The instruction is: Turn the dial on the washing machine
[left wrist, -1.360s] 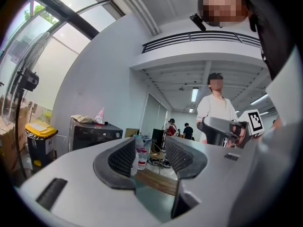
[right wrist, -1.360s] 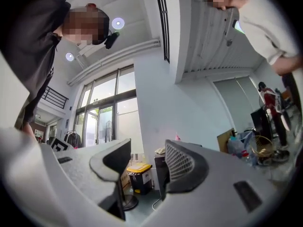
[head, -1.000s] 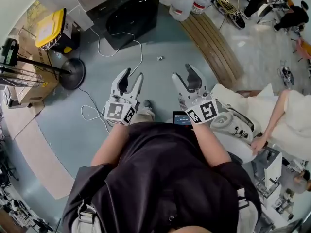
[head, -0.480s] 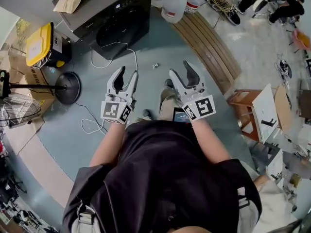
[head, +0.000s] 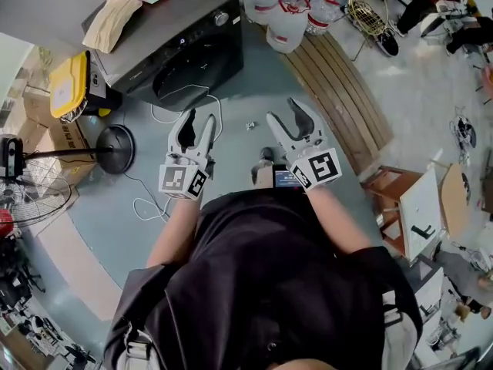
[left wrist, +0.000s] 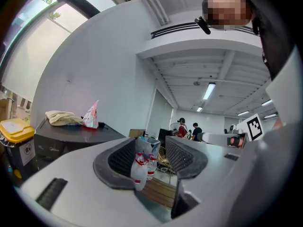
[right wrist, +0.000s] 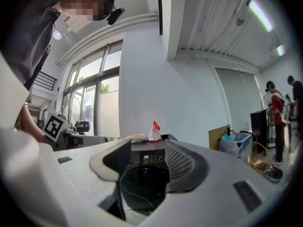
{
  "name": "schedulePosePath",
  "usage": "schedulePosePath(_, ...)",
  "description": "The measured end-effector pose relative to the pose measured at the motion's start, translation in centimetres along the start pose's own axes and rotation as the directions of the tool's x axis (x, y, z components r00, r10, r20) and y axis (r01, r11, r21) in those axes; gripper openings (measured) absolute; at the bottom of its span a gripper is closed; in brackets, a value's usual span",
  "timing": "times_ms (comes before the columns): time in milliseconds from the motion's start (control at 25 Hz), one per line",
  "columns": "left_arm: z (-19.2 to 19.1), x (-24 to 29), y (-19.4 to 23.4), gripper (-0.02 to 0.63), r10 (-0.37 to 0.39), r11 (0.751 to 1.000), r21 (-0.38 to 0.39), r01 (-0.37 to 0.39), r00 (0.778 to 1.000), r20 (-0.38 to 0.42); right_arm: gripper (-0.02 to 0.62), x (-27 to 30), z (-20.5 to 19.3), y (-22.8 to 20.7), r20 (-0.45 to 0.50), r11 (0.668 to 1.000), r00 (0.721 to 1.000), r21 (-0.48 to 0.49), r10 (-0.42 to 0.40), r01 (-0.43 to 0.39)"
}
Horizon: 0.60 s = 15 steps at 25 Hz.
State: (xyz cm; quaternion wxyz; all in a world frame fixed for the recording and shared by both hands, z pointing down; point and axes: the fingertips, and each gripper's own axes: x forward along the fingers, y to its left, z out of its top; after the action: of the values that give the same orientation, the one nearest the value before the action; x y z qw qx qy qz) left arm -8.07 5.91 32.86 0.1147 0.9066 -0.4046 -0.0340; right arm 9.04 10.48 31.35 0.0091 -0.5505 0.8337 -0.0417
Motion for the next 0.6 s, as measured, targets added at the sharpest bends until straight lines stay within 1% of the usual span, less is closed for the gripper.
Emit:
schedulePosePath(200, 0.9, 6.6, -0.1, 0.195, 0.056, 0.998, 0.024, -0.056, 0.998, 0.01, 0.21, 3.0, -0.3, -7.2, -0.03, 0.999, 0.999, -0.001, 0.045, -0.045)
schedulePosePath(320, 0.7, 9.6, 0.6, 0.195, 0.106, 0.994, 0.017, -0.106, 0.994, 0.008, 0.21, 5.3, -0.7, -10.4, -0.039, 0.997, 0.996, 0.006, 0.074, -0.074)
schedulePosePath(480, 0.6, 12.2, 1.9, 0.195, 0.133, 0.991, 0.019, -0.133, 0.991, 0.001, 0.21, 9.0, -1.7, -12.4, -0.053, 0.994, 0.994, 0.04, 0.099, -0.097)
schedulePosePath(600, 0.7, 13.8, 4.2, 0.195, 0.15, 0.989, 0.014, -0.15, 0.989, 0.001, 0.21, 12.5, -1.7, -12.7, -0.046, 0.991, 0.991, 0.047, 0.125, -0.122)
